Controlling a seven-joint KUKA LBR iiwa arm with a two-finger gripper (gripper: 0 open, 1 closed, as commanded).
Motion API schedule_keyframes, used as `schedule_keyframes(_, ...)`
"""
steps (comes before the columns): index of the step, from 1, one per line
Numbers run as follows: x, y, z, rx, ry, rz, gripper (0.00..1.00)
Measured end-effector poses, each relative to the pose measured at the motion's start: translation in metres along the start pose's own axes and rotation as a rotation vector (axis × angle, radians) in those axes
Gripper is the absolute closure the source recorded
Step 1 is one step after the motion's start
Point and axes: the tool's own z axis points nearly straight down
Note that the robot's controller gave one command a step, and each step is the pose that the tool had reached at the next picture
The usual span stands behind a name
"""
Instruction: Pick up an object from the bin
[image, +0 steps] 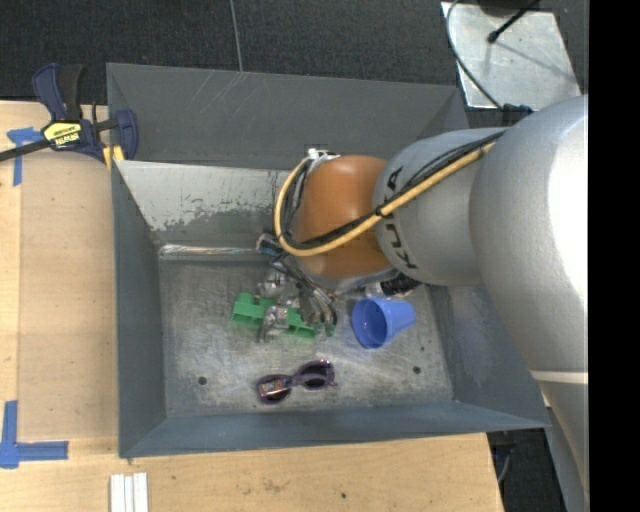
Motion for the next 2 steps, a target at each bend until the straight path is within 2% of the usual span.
schedule_keyframes(1, 0.0024, -0.0011, -0.0011, 0.002, 0.005, 0.014, 1.0)
schedule_keyframes(2, 0.0034, -0.0014, -0.0038, 0.006, 0.018, 0.021, 1.0)
